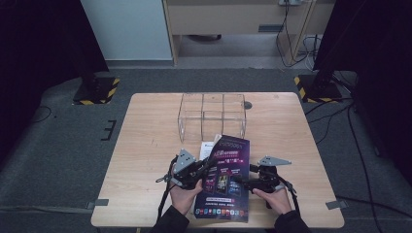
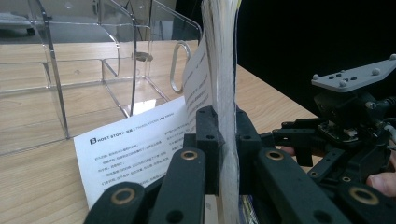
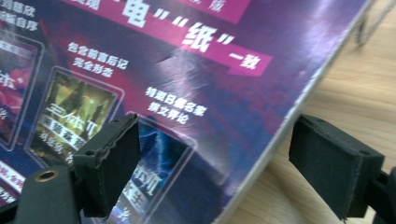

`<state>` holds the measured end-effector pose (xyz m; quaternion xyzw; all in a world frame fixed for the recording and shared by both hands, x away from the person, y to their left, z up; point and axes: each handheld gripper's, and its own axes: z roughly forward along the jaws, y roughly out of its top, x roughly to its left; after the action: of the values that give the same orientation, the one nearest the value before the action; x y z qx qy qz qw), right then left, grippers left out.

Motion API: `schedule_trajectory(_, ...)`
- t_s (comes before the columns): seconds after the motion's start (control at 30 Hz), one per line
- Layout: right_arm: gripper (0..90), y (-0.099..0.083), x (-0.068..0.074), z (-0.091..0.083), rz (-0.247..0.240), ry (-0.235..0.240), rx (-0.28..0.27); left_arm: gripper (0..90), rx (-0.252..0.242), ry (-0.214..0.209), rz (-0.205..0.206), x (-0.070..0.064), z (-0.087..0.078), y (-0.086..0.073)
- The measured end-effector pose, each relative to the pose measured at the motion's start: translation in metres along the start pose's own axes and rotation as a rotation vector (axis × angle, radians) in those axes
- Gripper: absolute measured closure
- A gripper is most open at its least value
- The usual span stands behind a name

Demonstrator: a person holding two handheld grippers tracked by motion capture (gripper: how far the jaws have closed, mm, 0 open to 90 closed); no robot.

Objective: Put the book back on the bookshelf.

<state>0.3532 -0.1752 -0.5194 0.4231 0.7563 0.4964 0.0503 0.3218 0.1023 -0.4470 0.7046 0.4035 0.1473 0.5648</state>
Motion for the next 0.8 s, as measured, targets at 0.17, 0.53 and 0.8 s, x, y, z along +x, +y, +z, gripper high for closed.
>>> schedule_trajectory(0.17, 17.1, -0.0025, 0.0009, 0.0064, 0.027, 0.059, 0.023, 84.0, -0.001, 0.0, 0.001, 0.0006, -0.0007, 0.0)
schedule_trajectory(0.53, 29.9, -0.0039, 0.0013, 0.0092, 0.068, 0.108, 0.053, 84.0, -0.002, -0.002, -0.004, 0.0021, -0.0002, -0.0013)
schedule_trajectory(0.8, 50.6, -0.0018, 0.0016, 0.0024, 0.133, 0.111, 0.059, 83.9, -0.01, -0.001, -0.011, 0.0049, -0.0019, -0.0013)
